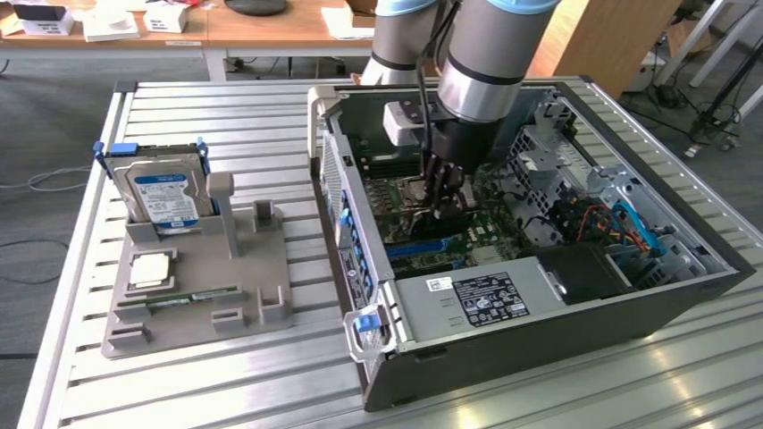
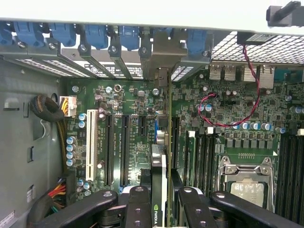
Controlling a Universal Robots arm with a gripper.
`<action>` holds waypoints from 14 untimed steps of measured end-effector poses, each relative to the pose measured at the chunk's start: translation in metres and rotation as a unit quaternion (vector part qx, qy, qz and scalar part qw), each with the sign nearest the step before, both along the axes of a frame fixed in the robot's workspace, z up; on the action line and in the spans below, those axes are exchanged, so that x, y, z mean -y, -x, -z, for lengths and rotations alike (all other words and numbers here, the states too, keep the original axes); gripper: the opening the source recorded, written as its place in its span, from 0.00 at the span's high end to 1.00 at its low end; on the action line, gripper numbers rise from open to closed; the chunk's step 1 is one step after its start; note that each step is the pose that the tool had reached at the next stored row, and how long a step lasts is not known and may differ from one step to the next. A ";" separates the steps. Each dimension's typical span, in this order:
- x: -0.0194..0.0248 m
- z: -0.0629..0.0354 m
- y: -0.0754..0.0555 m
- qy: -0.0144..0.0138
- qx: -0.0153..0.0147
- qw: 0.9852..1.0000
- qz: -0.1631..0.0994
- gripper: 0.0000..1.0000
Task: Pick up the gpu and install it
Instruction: 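Insert the gpu into the slot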
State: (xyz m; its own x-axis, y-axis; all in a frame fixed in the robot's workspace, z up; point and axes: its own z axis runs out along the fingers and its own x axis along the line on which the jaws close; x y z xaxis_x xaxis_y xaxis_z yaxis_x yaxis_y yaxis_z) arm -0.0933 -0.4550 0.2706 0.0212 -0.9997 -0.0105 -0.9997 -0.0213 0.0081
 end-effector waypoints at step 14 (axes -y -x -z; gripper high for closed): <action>0.0000 0.0003 0.001 0.000 0.002 1.000 -0.003 0.73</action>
